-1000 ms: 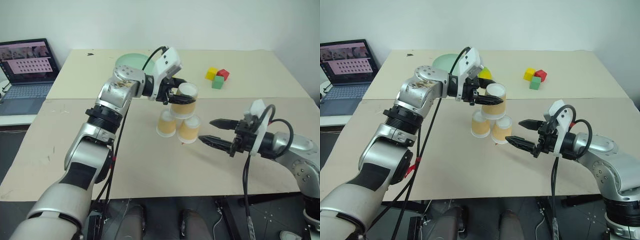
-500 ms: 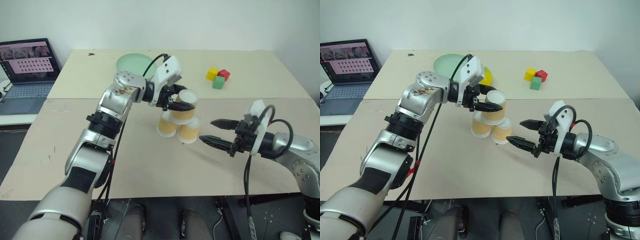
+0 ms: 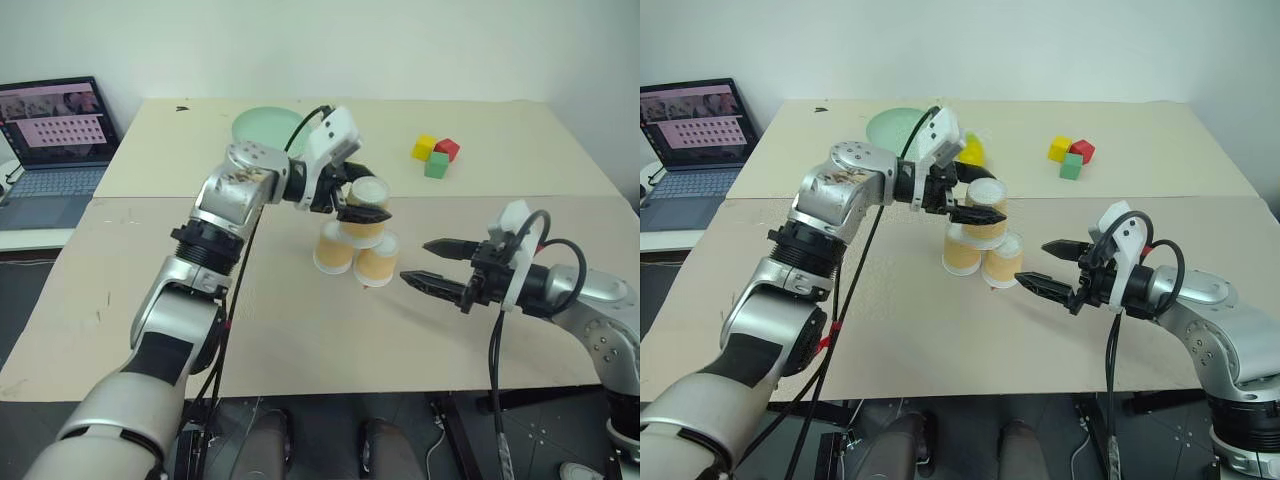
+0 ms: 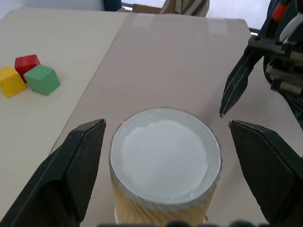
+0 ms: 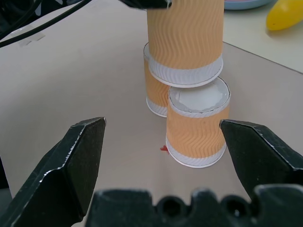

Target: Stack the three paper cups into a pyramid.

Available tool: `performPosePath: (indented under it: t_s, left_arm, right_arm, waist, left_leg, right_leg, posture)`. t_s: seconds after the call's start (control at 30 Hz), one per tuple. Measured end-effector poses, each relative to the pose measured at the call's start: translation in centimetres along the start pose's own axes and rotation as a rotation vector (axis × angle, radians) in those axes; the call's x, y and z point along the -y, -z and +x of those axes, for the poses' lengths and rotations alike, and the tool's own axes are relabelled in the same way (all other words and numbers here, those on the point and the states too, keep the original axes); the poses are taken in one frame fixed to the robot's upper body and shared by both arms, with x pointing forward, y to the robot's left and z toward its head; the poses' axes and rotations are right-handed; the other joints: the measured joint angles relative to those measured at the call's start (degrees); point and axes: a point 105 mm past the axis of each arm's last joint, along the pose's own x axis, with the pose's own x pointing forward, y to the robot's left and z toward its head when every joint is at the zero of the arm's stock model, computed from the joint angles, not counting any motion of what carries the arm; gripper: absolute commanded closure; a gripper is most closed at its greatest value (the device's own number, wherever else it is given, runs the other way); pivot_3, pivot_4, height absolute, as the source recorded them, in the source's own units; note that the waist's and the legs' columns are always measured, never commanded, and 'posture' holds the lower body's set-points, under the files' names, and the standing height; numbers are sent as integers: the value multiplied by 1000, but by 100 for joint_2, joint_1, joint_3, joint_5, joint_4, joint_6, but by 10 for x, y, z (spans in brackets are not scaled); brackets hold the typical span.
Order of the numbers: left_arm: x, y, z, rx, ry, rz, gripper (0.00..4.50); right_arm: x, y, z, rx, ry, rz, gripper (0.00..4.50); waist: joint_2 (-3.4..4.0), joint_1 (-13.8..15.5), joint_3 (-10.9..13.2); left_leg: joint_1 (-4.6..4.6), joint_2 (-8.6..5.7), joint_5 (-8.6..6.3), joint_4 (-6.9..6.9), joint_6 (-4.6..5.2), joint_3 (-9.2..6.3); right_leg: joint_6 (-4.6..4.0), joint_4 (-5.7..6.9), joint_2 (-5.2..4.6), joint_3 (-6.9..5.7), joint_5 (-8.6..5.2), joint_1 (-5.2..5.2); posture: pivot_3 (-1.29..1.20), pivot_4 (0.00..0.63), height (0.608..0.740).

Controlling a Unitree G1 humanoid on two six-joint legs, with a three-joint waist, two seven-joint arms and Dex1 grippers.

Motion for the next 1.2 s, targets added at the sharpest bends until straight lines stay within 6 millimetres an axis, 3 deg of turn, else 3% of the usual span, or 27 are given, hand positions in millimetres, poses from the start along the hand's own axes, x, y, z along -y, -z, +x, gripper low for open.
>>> performPosePath:
  t_s: [0.27,0.43,0.5,0.6,0.73,0.87,1.0,1.1,1.13,1.2]
  left_arm:
    - [-8,-72,-20,192,-62,1,75]
    - [-13,-80,-57,242,-128,17,75]
    - [-16,-67,-81,245,-188,14,75]
    - [-22,-25,-105,180,-317,-21,75]
    - [-17,39,-122,50,-451,-104,75]
    - [-4,71,-138,16,-555,-165,75]
    - [14,81,-143,42,-593,-179,75]
    - [43,123,-131,-12,-576,-287,75]
    - [48,129,-128,-5,-572,-314,75]
    - [52,128,-124,19,-574,-314,75]
  right_arm:
    - [0,0,-1,-5,-9,0,0]
    - [12,-1,-13,-24,52,-22,0]
    - [23,1,-26,-36,122,-47,0]
    - [38,5,-39,-37,216,-57,0]
    - [54,9,-51,-5,335,-54,0]
    - [58,16,-56,2,378,-27,0]
    - [57,23,-61,-1,402,-3,0]
    - [53,44,-69,-47,430,45,0]
    - [52,48,-69,-51,435,56,0]
    - [48,50,-69,-36,434,64,0]
  waist:
    - [0,-6,0]
    - [2,-81,-1]
    - [3,-104,-1]
    - [3,-124,-2]
    - [-6,-119,3]
    - [-6,-100,3]
    - [-3,-54,-1]
    - [-2,-35,-6]
    - [-2,-27,-6]
    - [-3,-4,-6]
  left_leg:
    - [0,0,0,1,0,-2]
    - [6,1,0,0,0,-1]
    - [11,2,0,-2,0,-1]
    - [22,3,0,-3,-1,0]
    - [23,6,3,1,-5,-2]
    - [23,4,3,1,-5,-29]
    - [28,5,1,1,-3,-32]
    - [26,3,-2,-2,1,-31]
    - [26,4,-1,0,1,-31]
    - [27,5,1,4,-2,-32]
  right_leg:
    - [3,0,0,0,-1,0]
    - [3,11,0,7,-1,0]
    - [3,13,0,6,-1,1]
    - [1,17,0,12,1,6]
    - [0,23,-1,13,4,7]
    - [0,23,-3,17,4,8]
    - [0,14,-4,16,5,15]
    - [-1,15,-7,18,4,11]
    - [-1,18,-7,18,4,12]
    - [-6,19,-4,16,7,12]
  posture:
    - [0,150,740]
    - [0,150,740]
    - [0,150,740]
    - [0,150,740]
    - [0,150,740]
    - [0,150,740]
    - [0,150,740]
    - [0,150,740]
    - [0,150,740]
    - [0,150,740]
